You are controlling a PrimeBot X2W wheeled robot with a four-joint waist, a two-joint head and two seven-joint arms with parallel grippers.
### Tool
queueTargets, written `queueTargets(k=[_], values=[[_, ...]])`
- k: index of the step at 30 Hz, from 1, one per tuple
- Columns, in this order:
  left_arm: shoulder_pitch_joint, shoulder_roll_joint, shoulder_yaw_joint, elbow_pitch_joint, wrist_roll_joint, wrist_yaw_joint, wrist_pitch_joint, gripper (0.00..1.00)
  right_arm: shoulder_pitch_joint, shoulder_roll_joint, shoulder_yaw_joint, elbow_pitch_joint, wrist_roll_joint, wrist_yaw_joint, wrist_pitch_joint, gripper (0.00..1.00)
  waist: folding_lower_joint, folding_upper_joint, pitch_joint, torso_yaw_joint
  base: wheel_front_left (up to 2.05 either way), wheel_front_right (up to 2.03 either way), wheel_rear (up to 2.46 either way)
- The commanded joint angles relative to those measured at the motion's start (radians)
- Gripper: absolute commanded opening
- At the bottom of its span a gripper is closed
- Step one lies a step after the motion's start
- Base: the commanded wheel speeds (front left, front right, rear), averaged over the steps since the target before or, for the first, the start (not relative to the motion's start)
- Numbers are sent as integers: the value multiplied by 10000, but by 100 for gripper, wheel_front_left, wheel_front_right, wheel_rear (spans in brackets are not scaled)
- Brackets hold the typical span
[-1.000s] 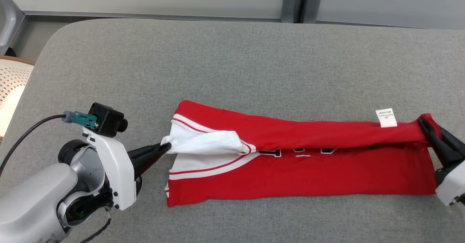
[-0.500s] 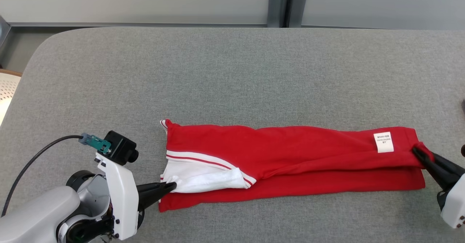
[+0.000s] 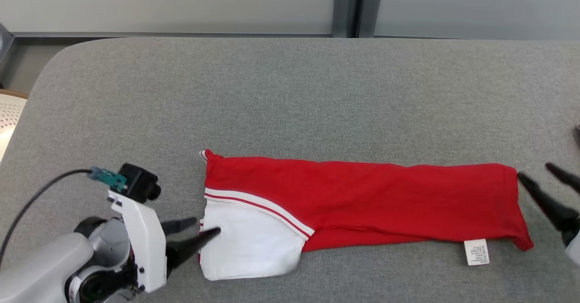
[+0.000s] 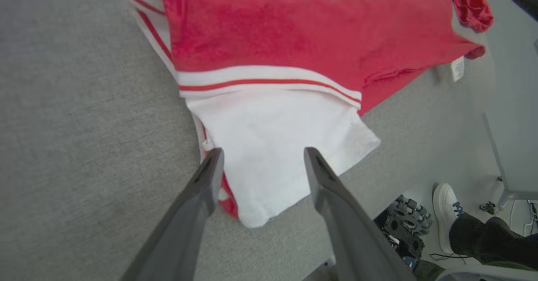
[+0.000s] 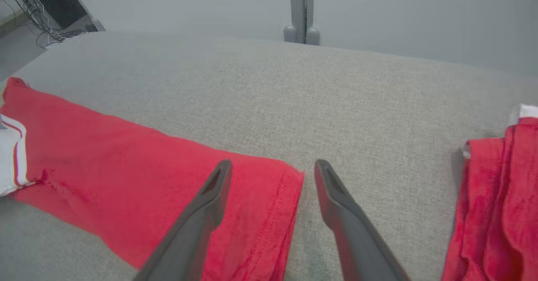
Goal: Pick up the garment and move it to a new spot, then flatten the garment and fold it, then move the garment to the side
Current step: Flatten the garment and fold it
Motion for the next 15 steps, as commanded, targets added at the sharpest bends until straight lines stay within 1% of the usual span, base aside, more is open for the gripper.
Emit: queueTargets(k=[1,3,5,7,9,10,13,15], values=[[-105,-38,307,81,77,63,-475,100,-133,48,-324,204,412,-17,-309,100,0,-1,-54,26,0,0,0],[-234,-120,645,213,282,151,-1197,100,-203,252,-769,448,757,-13,-510,100,0,-1,-106,39,0,0,0],[-279,-326,1021,403,496,269,-2074,100,-157,554,-1325,671,1057,-10,-612,100,0,-1,-158,57,0,0,0],[-226,-587,1456,609,638,382,-3109,100,-102,966,-2317,824,1256,-10,-647,100,0,-1,-202,52,0,0,0],[-61,-871,1874,782,665,473,-4106,100,173,1509,-3428,851,959,-10,-641,100,0,-1,-243,35,0,0,0],[-61,-871,1874,782,665,473,-4106,100,173,1509,-3428,851,959,-10,-641,100,0,-1,-243,35,0,0,0],[159,-1310,2423,1002,709,563,-5488,100,714,2464,-5234,624,102,-10,-638,100,0,-1,-289,5,0,0,0],[360,-1633,2847,1171,763,651,-6010,100,1210,3118,-6366,362,-651,-10,-629,100,0,-1,-328,-8,0,0,0]])
